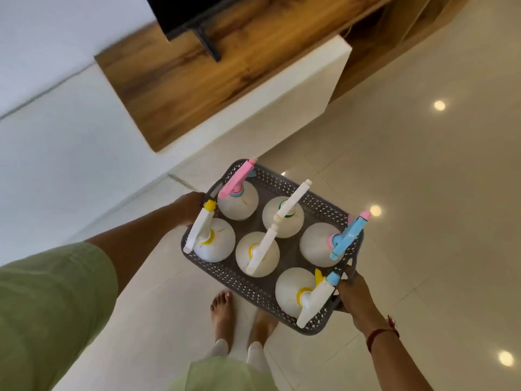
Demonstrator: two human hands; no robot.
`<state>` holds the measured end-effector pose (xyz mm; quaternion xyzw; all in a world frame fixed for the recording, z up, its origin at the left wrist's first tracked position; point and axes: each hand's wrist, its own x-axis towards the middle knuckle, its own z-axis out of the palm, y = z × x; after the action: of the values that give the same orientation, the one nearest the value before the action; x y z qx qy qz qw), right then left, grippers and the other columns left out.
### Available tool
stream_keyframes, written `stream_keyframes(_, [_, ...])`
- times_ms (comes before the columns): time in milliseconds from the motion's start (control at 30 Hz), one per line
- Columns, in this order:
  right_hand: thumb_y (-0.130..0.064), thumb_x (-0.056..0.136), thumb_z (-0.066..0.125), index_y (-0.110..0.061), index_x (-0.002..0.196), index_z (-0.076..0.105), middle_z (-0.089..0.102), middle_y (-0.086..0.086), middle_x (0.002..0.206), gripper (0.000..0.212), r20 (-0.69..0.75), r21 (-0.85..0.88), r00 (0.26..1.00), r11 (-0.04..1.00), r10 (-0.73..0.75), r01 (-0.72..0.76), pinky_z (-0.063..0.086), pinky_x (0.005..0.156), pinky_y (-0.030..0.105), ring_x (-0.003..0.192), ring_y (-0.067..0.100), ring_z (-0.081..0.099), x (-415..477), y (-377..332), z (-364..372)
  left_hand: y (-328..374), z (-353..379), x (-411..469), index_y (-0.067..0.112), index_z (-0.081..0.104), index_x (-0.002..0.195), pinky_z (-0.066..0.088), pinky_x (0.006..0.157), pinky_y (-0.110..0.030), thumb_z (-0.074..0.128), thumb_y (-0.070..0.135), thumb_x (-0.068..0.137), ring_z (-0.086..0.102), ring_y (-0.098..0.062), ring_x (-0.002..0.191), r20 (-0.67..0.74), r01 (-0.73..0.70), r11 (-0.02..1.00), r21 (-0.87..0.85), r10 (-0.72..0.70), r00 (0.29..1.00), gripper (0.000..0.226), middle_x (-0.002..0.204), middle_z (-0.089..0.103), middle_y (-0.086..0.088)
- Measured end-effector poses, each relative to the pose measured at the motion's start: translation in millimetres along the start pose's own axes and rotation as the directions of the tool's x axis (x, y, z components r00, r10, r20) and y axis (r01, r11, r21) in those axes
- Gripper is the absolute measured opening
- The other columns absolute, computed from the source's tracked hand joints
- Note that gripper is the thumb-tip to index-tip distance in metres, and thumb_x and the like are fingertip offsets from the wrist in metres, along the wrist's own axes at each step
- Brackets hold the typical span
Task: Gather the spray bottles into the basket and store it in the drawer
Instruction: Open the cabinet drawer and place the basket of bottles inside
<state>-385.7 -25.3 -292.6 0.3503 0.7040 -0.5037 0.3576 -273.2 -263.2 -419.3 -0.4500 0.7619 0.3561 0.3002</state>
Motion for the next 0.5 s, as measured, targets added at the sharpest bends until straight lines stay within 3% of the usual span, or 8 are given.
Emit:
stream_keyframes(100, [-0.012, 0.094, 0.054, -0.015, 0.116, 0.057, 0.064, 0.005, 0.086, 0.023, -0.03, 0.034, 0.999, 0.999, 0.022, -0.021, 0.05, 0.038, 0.023, 0.073, 0.021, 0.065, 44, 37, 10, -42, 31, 32, 0.002, 0.033, 0.144, 0.022, 0.118, -0.038, 0.022, 0.019, 0.105, 0.033, -0.028, 0.139, -0.015, 0.048, 0.982, 0.181, -0.046, 0.999, 0.044, 0.151, 0.038, -0.012])
stream_keyframes(200, [-0.01, 0.094, 0.052, -0.022, 0.112, 0.057, 0.065, 0.008, 0.088, 0.022, -0.044, 0.116, 0.996, 0.991, 0.073, -0.067, 0.052, 0.039, 0.026, 0.074, 0.025, 0.066, 97, 80, 21, -80, 74, 83, 0.006, 0.032, 0.146, 0.021, 0.119, -0.037, 0.02, 0.021, 0.105, 0.03, -0.026, 0.141, -0.027, 0.073, 0.989, 0.129, -0.07, 0.997, 0.045, 0.154, 0.034, -0.009])
stream_keyframes(333, [-0.006, 0.092, 0.056, -0.018, 0.107, 0.059, 0.067, 0.018, 0.093, 0.019, -0.053, 0.221, 0.987, 0.965, 0.154, -0.139, 0.055, 0.05, 0.034, 0.079, 0.034, 0.068, 147, 124, 43, -126, 110, 131, 0.015, 0.017, 0.151, 0.017, 0.121, -0.032, 0.016, 0.022, 0.105, 0.02, -0.022, 0.147, -0.093, 0.05, 0.988, 0.144, -0.037, 0.995, 0.047, 0.16, 0.02, -0.002])
stream_keyframes(467, [0.0, 0.09, 0.052, -0.022, 0.098, 0.059, 0.067, 0.014, 0.086, 0.024, -0.099, 0.319, 0.978, 0.937, 0.183, -0.143, 0.052, 0.047, 0.031, 0.074, 0.033, 0.066, 195, 153, 60, -162, 142, 171, 0.015, 0.033, 0.147, 0.018, 0.118, -0.037, 0.018, 0.029, 0.102, 0.026, -0.024, 0.144, -0.087, 0.15, 0.942, 0.301, -0.13, 0.988, 0.05, 0.156, 0.031, -0.006])
stream_keyframes(500, [-0.001, 0.09, 0.051, -0.022, 0.101, 0.059, 0.067, 0.013, 0.088, 0.025, -0.112, 0.335, 0.977, 0.932, 0.183, -0.136, 0.053, 0.049, 0.033, 0.075, 0.033, 0.066, 207, 158, 63, -171, 151, 180, 0.014, 0.035, 0.147, 0.02, 0.117, -0.04, 0.016, 0.031, 0.099, 0.028, -0.026, 0.143, -0.091, 0.098, 0.961, 0.257, -0.077, 0.993, 0.054, 0.155, 0.033, -0.007])
